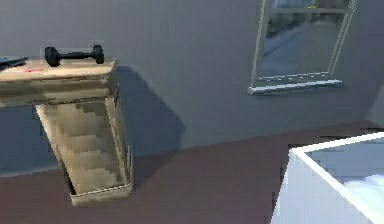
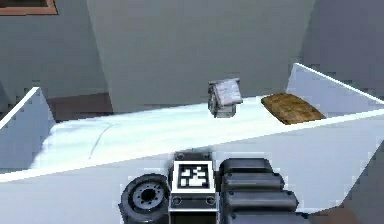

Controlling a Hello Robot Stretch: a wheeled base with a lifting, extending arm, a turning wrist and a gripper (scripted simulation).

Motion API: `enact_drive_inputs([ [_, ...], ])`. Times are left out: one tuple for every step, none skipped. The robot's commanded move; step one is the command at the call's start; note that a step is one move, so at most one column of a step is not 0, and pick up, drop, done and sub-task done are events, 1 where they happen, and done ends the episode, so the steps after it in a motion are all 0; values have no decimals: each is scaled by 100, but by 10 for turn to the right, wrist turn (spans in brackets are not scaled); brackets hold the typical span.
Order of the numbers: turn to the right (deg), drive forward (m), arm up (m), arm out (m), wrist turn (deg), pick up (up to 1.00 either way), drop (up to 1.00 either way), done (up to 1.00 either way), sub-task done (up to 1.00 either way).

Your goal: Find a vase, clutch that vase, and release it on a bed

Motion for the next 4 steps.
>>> enact_drive_inputs([
  [450, 0, 0, 0, 0, 0, 0, 0, 0],
  [390, 0, 0, 0, 0, 0, 0, 0, 0],
  [0, 30, 0, 0, 0, 0, 0, 0, 0],
  [-450, 0, 0, 0, 0, 0, 0, 0, 0],
])
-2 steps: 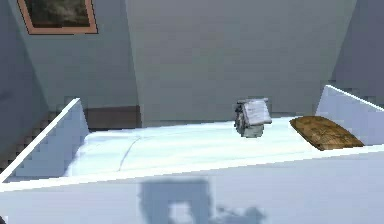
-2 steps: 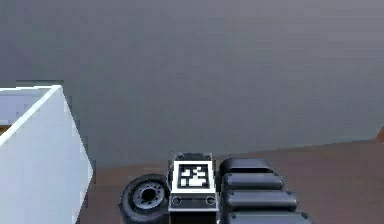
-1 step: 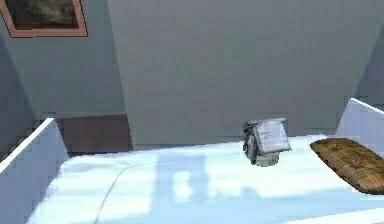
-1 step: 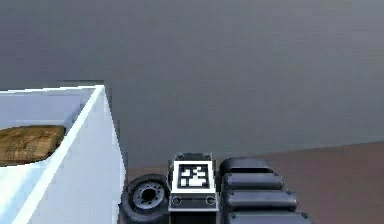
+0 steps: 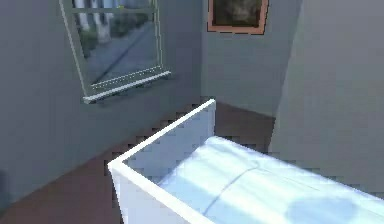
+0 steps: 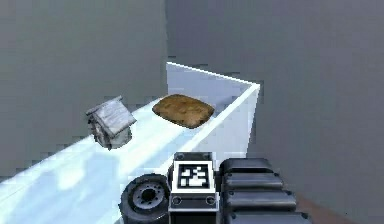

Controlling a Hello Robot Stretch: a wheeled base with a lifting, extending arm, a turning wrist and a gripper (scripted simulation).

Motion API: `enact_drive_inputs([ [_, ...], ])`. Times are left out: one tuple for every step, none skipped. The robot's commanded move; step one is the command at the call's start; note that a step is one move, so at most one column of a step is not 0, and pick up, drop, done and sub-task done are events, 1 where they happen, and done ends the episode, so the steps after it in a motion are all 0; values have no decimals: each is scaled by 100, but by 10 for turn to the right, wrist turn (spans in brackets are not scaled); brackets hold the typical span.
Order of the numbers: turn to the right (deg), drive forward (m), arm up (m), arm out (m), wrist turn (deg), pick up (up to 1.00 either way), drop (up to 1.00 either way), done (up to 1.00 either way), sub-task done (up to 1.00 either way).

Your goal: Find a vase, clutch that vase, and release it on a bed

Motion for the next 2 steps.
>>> enact_drive_inputs([
  [-450, 0, 0, 0, 0, 0, 0, 0, 0],
  [-450, 0, 0, 0, 0, 0, 0, 0, 0],
])
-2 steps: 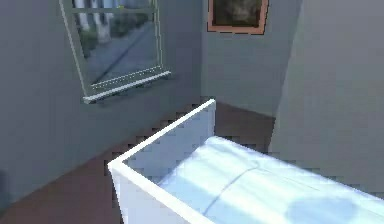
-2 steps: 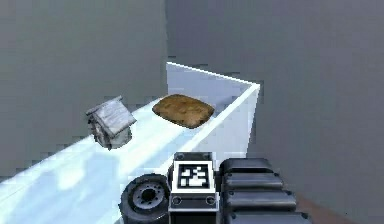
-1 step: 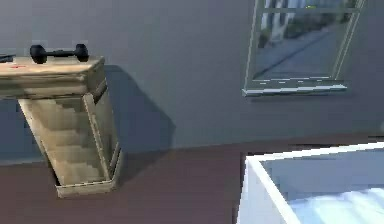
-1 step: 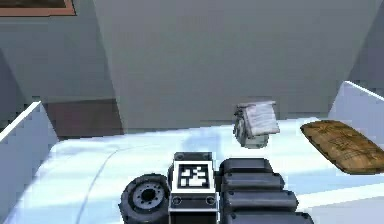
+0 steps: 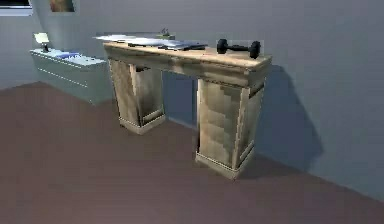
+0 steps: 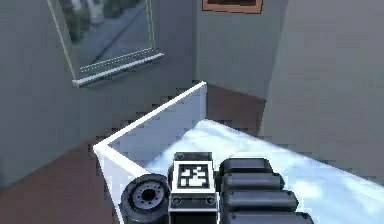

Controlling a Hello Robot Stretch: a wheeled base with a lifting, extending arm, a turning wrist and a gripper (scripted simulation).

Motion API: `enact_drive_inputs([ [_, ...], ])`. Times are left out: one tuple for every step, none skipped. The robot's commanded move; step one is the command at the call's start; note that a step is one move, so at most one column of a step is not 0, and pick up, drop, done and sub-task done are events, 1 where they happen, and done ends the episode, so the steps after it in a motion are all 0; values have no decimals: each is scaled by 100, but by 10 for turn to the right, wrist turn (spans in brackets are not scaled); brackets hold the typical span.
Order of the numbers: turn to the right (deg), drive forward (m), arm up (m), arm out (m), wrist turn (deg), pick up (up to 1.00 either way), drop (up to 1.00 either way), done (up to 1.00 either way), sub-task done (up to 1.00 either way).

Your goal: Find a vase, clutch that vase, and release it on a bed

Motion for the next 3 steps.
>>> enact_drive_inputs([
  [-330, 0, 0, 0, 0, 0, 0, 0, 0],
  [450, 0, 0, 0, 0, 0, 0, 0, 0],
  [450, 0, 0, 0, 0, 0, 0, 0, 0],
])
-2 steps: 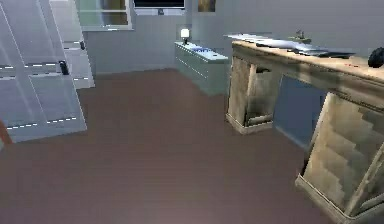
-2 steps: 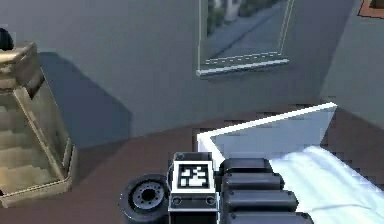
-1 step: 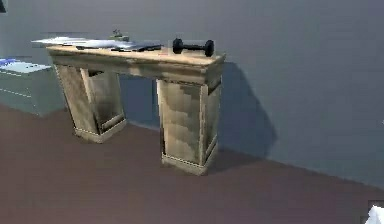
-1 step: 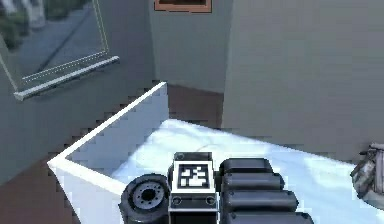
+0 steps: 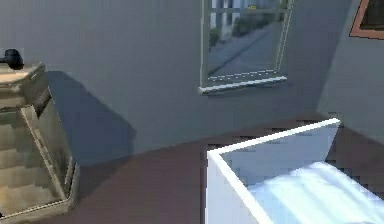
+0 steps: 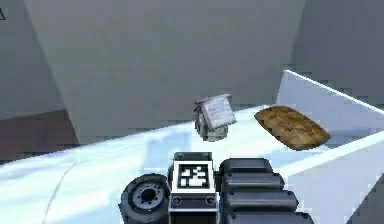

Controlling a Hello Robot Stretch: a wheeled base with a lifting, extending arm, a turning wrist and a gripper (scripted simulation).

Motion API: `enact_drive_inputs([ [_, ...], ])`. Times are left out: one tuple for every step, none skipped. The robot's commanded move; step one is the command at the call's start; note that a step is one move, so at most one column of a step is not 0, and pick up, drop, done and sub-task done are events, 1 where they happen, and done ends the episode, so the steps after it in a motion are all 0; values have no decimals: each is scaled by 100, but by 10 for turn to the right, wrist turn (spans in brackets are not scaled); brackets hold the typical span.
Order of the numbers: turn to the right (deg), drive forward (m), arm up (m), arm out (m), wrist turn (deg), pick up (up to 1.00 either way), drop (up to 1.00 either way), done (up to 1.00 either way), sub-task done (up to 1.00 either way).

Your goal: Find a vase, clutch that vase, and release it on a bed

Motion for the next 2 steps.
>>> enact_drive_inputs([
  [450, 0, 0, 0, 0, 0, 0, 0, 0],
  [210, 0, 0, 0, 0, 0, 0, 0, 0],
])
